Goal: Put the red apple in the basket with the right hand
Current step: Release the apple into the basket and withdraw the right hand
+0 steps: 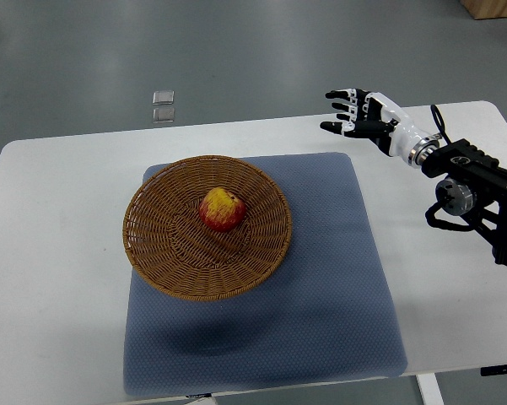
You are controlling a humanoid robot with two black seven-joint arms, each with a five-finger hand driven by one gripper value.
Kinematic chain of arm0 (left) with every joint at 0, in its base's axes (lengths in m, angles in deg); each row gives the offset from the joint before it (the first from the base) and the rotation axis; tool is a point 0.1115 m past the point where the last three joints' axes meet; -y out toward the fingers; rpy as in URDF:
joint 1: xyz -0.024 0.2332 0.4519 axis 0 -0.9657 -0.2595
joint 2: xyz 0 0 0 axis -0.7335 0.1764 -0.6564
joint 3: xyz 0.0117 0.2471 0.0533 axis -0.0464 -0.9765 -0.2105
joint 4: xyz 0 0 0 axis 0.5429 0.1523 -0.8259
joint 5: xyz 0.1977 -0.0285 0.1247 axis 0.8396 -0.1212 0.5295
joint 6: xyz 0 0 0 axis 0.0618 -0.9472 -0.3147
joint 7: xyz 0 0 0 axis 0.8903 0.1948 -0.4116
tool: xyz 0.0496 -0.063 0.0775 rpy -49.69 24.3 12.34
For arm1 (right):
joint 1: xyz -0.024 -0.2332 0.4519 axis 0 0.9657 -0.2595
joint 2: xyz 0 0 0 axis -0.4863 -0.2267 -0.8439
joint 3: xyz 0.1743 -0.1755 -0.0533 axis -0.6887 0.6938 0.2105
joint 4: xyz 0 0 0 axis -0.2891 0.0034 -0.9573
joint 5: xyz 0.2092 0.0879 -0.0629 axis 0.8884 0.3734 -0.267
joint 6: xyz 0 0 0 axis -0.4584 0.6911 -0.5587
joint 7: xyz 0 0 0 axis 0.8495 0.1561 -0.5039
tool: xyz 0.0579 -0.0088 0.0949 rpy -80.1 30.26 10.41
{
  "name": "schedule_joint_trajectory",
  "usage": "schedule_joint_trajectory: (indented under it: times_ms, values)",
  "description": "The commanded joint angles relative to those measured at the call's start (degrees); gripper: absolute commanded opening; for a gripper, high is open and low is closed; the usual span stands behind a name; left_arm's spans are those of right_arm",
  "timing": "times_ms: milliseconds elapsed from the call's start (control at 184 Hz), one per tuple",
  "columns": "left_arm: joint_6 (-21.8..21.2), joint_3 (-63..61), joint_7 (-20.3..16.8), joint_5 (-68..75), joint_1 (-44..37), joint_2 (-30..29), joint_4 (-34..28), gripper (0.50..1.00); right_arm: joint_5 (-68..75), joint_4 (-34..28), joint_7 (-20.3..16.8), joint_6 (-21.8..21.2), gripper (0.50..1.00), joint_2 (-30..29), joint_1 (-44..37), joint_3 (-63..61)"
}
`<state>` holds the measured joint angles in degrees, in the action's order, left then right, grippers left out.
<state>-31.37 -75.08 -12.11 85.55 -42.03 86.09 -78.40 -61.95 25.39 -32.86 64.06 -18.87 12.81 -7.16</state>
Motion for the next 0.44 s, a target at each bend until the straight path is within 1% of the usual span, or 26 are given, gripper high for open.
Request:
schedule_joint_trajectory:
  times_ms: [0,60,65,114,196,321,408,435]
  values:
    - [0.0,0.0,0.0,0.0,0.0,0.0,0.0,1.0,9.3,2.6,-1.4,-0.3,0.915,0.3,1.6,0.0]
    - [0.0,0.0,0.0,0.0,0.0,0.0,0.0,1.0,10.4,2.7,-1.4,-0.3,0.915,0.3,1.7,0.0]
    - [0.0,0.0,-0.1,0.0,0.0,0.0,0.0,1.0,15.3,3.1,-1.9,-0.7,0.917,0.4,2.3,0.0]
    - [0.0,0.0,0.0,0.0,0.0,0.0,0.0,1.0,18.9,3.1,-2.0,-1.4,0.919,0.7,2.9,0.0]
    - [0.0,0.0,-0.1,0.0,0.0,0.0,0.0,1.0,23.3,3.2,-1.5,-4.4,0.921,1.0,4.0,0.0]
    - [0.0,0.0,-0.1,0.0,0.0,0.0,0.0,1.0,23.6,3.3,-1.3,-8.7,0.921,0.9,4.6,0.0]
    - [0.0,0.0,0.0,0.0,0.0,0.0,0.0,1.0,23.4,3.3,-1.3,-11.1,0.921,0.8,4.7,0.0]
    - [0.0,0.0,0.0,0.0,0.0,0.0,0.0,1.0,23.4,3.3,-1.3,-11.1,0.921,0.8,4.7,0.0]
